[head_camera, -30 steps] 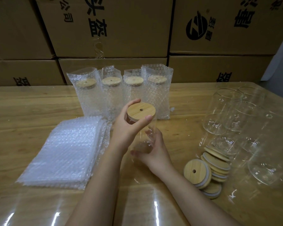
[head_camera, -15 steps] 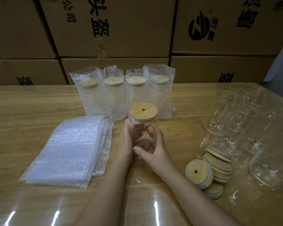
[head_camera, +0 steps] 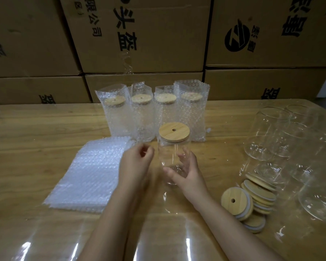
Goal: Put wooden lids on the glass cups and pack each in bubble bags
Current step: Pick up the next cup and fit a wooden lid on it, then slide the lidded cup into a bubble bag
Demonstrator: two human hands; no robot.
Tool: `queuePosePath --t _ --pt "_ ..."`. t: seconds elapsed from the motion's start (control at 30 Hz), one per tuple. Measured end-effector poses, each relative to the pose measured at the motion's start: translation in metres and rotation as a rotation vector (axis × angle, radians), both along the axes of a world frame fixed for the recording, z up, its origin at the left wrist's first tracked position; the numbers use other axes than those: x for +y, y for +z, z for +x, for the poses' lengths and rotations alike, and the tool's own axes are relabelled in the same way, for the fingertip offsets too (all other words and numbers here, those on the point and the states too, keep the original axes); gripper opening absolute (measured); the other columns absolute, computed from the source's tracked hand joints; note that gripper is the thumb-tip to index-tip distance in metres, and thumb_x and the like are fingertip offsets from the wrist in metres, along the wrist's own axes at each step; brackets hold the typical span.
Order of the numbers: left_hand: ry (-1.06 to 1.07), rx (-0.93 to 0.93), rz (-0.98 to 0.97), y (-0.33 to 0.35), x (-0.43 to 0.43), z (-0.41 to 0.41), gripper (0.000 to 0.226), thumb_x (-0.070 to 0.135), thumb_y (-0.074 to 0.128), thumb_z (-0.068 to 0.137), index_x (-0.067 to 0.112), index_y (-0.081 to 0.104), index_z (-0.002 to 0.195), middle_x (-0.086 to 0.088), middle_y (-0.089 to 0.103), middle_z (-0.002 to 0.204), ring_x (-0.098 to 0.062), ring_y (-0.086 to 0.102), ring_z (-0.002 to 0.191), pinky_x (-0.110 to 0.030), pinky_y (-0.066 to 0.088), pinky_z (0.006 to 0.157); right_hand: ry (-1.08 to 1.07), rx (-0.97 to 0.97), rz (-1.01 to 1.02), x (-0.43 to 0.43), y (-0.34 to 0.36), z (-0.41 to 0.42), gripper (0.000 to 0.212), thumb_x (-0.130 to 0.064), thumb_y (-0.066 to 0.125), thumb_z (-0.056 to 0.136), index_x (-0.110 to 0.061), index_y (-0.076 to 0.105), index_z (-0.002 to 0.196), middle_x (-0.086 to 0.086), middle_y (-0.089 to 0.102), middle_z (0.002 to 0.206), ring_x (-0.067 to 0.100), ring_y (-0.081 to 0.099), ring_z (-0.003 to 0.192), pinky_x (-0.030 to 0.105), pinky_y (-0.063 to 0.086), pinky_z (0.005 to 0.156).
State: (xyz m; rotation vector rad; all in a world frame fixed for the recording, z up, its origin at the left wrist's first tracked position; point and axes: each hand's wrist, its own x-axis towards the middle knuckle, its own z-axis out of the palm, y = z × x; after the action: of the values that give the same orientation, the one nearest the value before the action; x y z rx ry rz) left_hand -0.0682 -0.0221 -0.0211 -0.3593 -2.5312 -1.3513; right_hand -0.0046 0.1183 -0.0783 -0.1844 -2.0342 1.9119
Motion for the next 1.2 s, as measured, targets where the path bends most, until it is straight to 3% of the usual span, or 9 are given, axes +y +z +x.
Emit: queuePosePath --t 0.13,0.23,0.3,0.43,0.6,0.67,0.8,0.97,1.2 --pt "0.283 0.192 -0.305 0.025 -0.031 -0.019 0.014 0.025 0.061 0.088 0.018 0.064 0.100 -0.001 0.060 0.103 -0.021 0.055 0.091 -0.028 0.035 0.059 0.014 0.006 -0.014 0.001 0.002 0.001 0.091 -0.041 0.081 0.065 -0.038 0.031 0.141 -0.018 0.045 0.133 -0.014 0.047 0.114 0.008 0.043 0.083" --pt "0.347 -0.002 -0.597 0.030 -0.047 -0.034 0.047 0.037 0.066 0.085 0.007 0.054 0.120 -0.016 0.046 0.121 -0.035 0.047 0.109 -0.038 0.040 0.072 0.025 0.014 -0.031 0.001 0.002 0.001 0.091 -0.036 0.082 0.066 -0.035 0.031 0.142 -0.011 0.045 0.136 -0.001 0.048 0.121 0.020 0.042 0.095" --pt "0.330 -0.118 -0.687 0.028 -0.052 -0.039 0.056 0.043 0.066 0.083 0.008 0.051 0.124 -0.015 0.044 0.124 -0.035 0.046 0.113 -0.038 0.041 0.072 0.023 0.013 -0.033 0.000 0.003 0.001 0.092 -0.044 0.081 0.060 -0.039 0.032 0.138 -0.012 0.045 0.135 -0.006 0.048 0.118 0.017 0.042 0.092" --pt "0.266 -0.178 -0.768 0.024 -0.053 -0.043 0.033 0.033 0.057 0.087 0.013 0.056 0.113 -0.008 0.052 0.115 -0.030 0.055 0.099 -0.031 0.039 0.066 0.015 0.004 -0.031 0.000 0.003 0.000 0.097 -0.056 0.078 0.051 -0.043 0.032 0.135 -0.015 0.045 0.135 -0.004 0.049 0.119 0.014 0.043 0.087" --pt "0.261 -0.153 -0.744 0.031 -0.060 -0.043 0.007 0.012 0.048 0.084 0.011 0.055 0.083 0.001 0.050 0.073 -0.020 0.047 0.066 -0.025 0.027 0.051 0.003 0.028 0.015 -0.002 0.003 0.003 0.098 -0.051 0.078 0.057 -0.039 0.030 0.141 -0.011 0.045 0.138 0.005 0.048 0.126 0.024 0.043 0.101" --pt "0.256 -0.124 -0.687 0.041 -0.063 -0.041 0.010 0.014 0.048 0.087 0.015 0.057 0.092 0.001 0.053 0.078 -0.022 0.047 0.070 -0.027 0.029 0.054 -0.026 0.058 0.041 -0.006 0.006 0.006 0.096 -0.055 0.075 0.057 -0.045 0.028 0.139 -0.016 0.042 0.139 0.001 0.046 0.127 0.024 0.042 0.103" --pt "0.249 0.027 -0.557 0.069 -0.063 -0.027 0.026 0.011 0.045 0.091 0.020 0.058 0.112 -0.005 0.064 0.101 -0.025 0.049 0.079 -0.030 0.032 0.057 -0.112 0.151 0.063 -0.011 0.017 0.015 0.079 -0.062 0.064 0.065 -0.051 0.025 0.133 -0.026 0.033 0.143 -0.017 0.032 0.129 0.001 0.032 0.095" --pt "0.167 0.332 -0.557 0.104 -0.067 0.001 0.023 0.009 0.049 0.093 0.017 0.062 0.110 -0.006 0.068 0.099 -0.031 0.058 0.088 -0.036 0.033 0.077 -0.193 0.270 0.011 -0.008 0.053 0.023 0.060 -0.072 0.051 0.073 -0.057 0.032 0.129 -0.032 0.040 0.138 -0.011 0.037 0.129 0.005 0.035 0.094" --pt "0.064 0.643 -0.489 0.124 -0.056 0.022 0.028 -0.009 0.060 0.080 0.011 0.073 0.094 -0.008 0.061 0.088 -0.031 0.057 0.078 -0.044 0.033 0.086 -0.133 0.336 0.598 -0.016 0.115 0.021 0.060 -0.065 0.051 0.078 -0.048 0.034 0.133 -0.042 0.025 0.136 -0.011 0.019 0.136 0.022 0.019 0.113"
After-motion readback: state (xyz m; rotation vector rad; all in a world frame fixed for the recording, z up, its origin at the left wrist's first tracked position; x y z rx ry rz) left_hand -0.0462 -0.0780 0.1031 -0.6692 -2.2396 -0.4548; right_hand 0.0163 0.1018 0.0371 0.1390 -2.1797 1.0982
